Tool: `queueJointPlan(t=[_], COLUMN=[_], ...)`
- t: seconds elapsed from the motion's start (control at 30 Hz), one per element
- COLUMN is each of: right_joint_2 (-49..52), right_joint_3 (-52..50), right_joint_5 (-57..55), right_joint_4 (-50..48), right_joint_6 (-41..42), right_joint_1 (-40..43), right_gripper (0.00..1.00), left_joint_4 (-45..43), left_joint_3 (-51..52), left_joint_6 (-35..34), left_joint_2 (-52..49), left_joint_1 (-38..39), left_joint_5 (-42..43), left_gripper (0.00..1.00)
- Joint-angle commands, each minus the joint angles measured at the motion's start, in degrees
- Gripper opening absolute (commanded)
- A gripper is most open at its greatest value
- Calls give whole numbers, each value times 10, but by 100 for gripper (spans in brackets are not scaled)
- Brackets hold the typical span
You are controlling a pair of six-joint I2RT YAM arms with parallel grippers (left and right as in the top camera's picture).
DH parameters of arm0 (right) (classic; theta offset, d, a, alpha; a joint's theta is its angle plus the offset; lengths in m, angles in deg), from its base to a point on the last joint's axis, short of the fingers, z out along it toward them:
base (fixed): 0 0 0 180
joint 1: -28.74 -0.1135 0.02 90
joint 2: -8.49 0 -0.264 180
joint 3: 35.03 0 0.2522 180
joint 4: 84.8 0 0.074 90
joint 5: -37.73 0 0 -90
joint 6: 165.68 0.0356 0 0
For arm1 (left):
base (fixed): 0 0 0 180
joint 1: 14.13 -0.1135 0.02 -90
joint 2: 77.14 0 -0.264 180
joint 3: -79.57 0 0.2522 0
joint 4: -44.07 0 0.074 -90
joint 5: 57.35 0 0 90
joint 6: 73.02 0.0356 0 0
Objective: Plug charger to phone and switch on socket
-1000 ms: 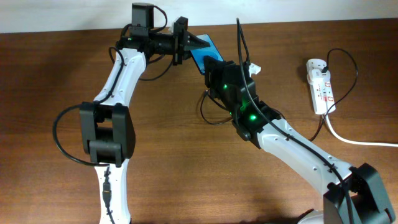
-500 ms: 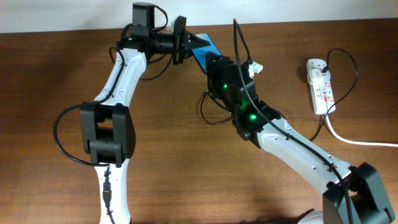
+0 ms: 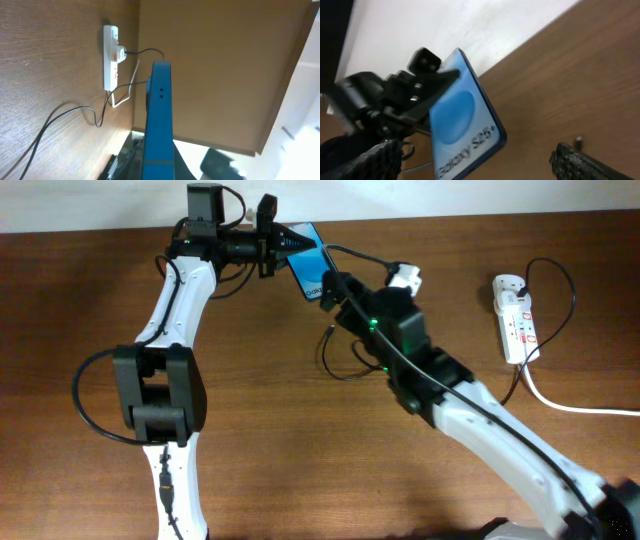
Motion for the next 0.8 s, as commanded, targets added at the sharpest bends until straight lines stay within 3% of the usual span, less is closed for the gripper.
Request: queueJointPlan(t=[0.0, 0.17, 0.23, 0.37, 0.53, 0.7, 0.77], right_joint_2=[-83, -181, -198, -183, -44, 180, 250], right_joint_3=[7, 7, 7, 17, 171, 374, 403], right_joint_5=[19, 42, 77, 103, 186, 285, 312], right_joint_4=[71, 241, 283, 321, 438, 497, 481], right_joint_6=[-69, -127, -207, -218, -231, -215, -185], right_joint_1=[34, 82, 85, 85, 117, 122, 122], right_gripper=[99, 98, 99, 80, 78, 67, 55], left_joint_4=[-2, -19, -66, -115, -121, -121, -119], left_joint_3=[-6, -6, -6, -6, -6, -6, -6], left_joint_6=[39, 48, 48, 48, 47, 47, 47], left_joint_2=[2, 2, 2, 2, 2, 2, 2], left_joint_1=[-7, -16, -27, -53, -94, -113, -113], left_joint_5=[49, 89, 125, 125, 125, 123, 123], left_gripper=[0, 0, 0, 0, 0, 0, 0])
